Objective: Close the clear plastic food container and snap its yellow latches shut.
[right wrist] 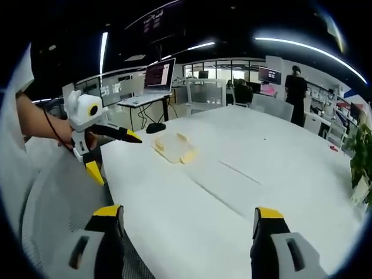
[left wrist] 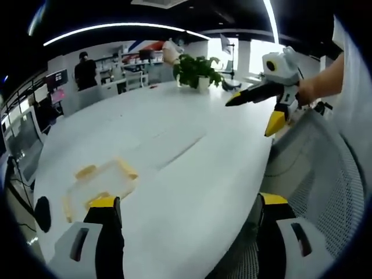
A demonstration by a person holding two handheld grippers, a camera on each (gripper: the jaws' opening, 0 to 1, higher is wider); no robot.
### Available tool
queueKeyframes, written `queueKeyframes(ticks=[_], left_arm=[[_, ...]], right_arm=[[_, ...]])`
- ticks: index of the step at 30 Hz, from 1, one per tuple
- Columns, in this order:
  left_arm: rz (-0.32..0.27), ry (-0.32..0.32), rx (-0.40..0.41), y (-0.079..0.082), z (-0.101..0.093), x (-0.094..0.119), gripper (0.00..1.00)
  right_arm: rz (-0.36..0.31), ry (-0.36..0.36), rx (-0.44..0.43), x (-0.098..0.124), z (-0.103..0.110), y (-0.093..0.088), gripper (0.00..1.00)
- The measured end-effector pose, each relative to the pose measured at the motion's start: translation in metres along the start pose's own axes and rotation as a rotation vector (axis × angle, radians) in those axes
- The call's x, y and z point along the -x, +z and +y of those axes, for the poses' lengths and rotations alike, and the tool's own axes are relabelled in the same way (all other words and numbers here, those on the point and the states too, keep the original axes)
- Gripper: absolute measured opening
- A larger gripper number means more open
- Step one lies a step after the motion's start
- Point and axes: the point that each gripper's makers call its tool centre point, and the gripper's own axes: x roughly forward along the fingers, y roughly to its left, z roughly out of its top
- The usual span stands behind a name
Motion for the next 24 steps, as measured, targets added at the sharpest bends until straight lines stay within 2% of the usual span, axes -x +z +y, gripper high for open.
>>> queueKeyframes(ticks=[10,24], left_arm=[[0.011,-0.014,-0.001,-0.005,0.017,0.003,0.94],[0.034,-0.021,-0.009,-0.012,0.04,0.001,0.93]], right_arm=[[0.027,0.042,0.04,-0.021,0.008,0.009,0.9],[0.06,0.075,0.074,-0.042,0.004,0.018,0.9]])
